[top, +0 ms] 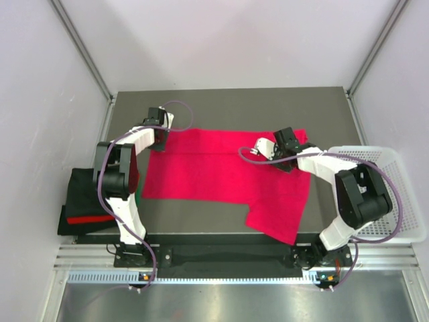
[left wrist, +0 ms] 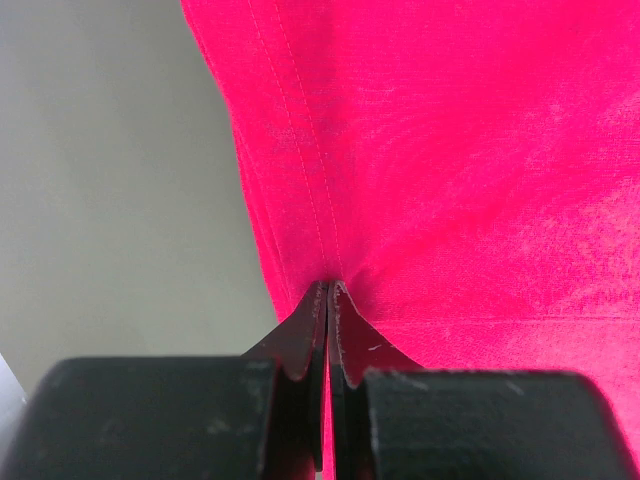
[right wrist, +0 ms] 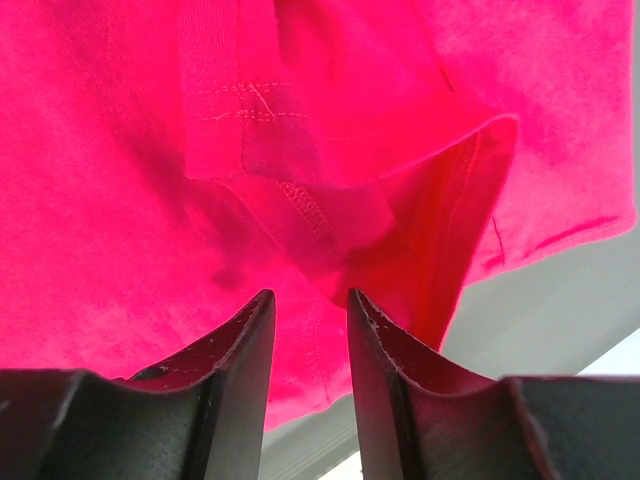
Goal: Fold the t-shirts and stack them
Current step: Fold the tshirt
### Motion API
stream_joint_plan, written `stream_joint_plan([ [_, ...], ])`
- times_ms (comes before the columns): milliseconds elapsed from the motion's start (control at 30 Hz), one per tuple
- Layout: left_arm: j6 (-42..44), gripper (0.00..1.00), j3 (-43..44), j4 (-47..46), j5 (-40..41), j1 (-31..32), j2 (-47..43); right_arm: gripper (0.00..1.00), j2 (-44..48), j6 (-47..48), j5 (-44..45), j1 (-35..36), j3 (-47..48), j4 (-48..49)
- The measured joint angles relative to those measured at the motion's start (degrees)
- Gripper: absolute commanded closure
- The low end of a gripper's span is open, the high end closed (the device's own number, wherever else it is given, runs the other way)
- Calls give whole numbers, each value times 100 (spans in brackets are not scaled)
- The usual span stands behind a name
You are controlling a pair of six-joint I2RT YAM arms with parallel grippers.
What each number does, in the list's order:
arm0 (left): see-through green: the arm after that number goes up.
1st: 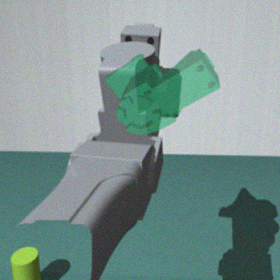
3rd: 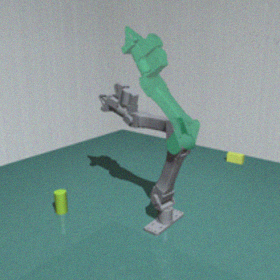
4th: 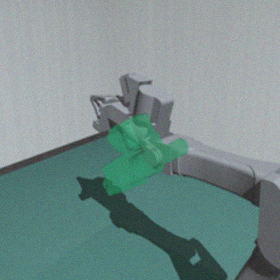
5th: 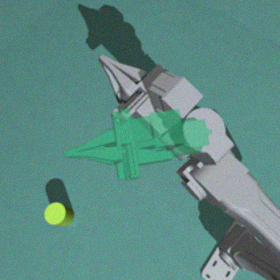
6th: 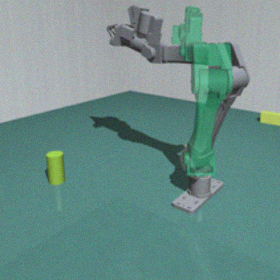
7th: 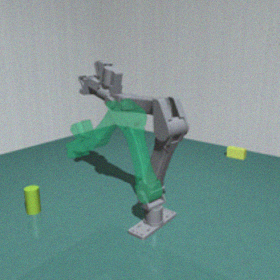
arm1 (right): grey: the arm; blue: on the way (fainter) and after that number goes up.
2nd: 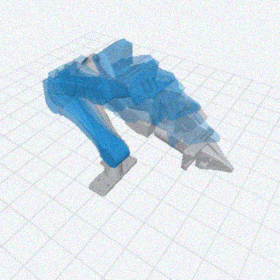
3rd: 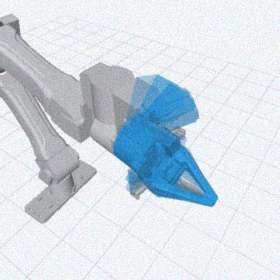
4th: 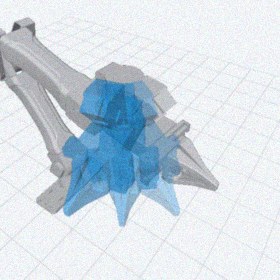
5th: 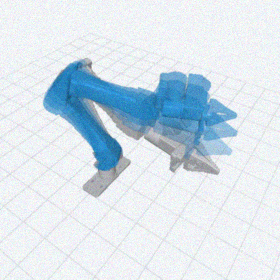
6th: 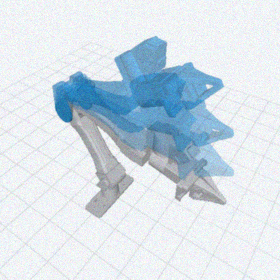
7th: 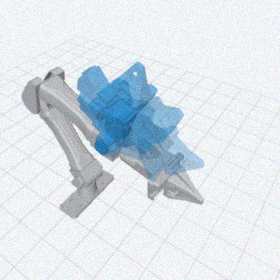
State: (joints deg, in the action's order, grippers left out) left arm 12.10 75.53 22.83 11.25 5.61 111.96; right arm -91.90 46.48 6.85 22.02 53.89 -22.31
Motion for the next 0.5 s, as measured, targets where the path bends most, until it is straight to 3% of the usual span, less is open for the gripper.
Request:
stream_joint_plan([
  [500, 0, 99, 0, 0, 2, 0, 0, 77, -354, 111, 481, 0, -98, 503],
])
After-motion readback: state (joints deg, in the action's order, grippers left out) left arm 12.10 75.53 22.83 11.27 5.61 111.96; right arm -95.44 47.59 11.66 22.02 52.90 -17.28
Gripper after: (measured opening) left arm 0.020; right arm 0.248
